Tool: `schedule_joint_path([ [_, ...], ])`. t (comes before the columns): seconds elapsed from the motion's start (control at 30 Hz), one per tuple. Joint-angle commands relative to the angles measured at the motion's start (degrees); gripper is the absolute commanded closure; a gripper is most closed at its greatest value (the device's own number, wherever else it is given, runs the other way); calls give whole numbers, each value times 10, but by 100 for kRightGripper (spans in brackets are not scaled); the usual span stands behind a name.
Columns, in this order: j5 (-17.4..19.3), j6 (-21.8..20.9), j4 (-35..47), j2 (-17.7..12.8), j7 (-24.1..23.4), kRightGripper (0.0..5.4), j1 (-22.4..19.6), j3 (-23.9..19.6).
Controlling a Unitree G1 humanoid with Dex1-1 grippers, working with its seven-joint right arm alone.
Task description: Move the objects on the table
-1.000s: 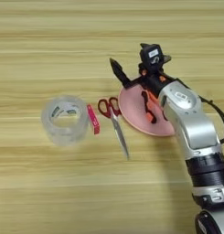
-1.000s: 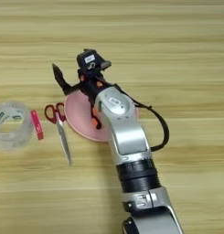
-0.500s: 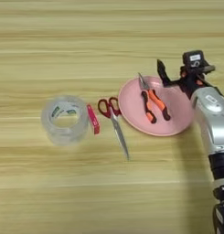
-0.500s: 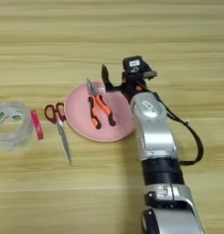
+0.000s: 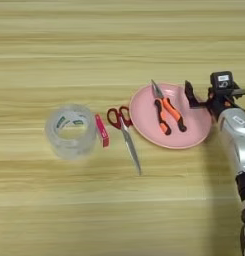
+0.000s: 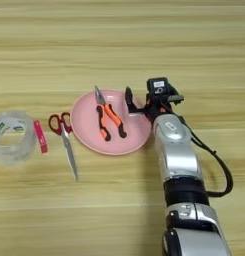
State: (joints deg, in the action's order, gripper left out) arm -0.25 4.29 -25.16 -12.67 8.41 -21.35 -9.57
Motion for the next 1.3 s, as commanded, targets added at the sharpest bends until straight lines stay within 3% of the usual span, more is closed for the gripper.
schedule_joint_path([
  [0.03, -1, -31, 0, -25, -13, 4, -31, -9],
  [0.33, -5, -49, -53, -36, -17, 4, -25, -2],
  [0.9, -11, -45, -38, -34, -4, 4, 16, 21],
  [1.3, -4, -42, -32, -81, -17, 4, 36, -12],
])
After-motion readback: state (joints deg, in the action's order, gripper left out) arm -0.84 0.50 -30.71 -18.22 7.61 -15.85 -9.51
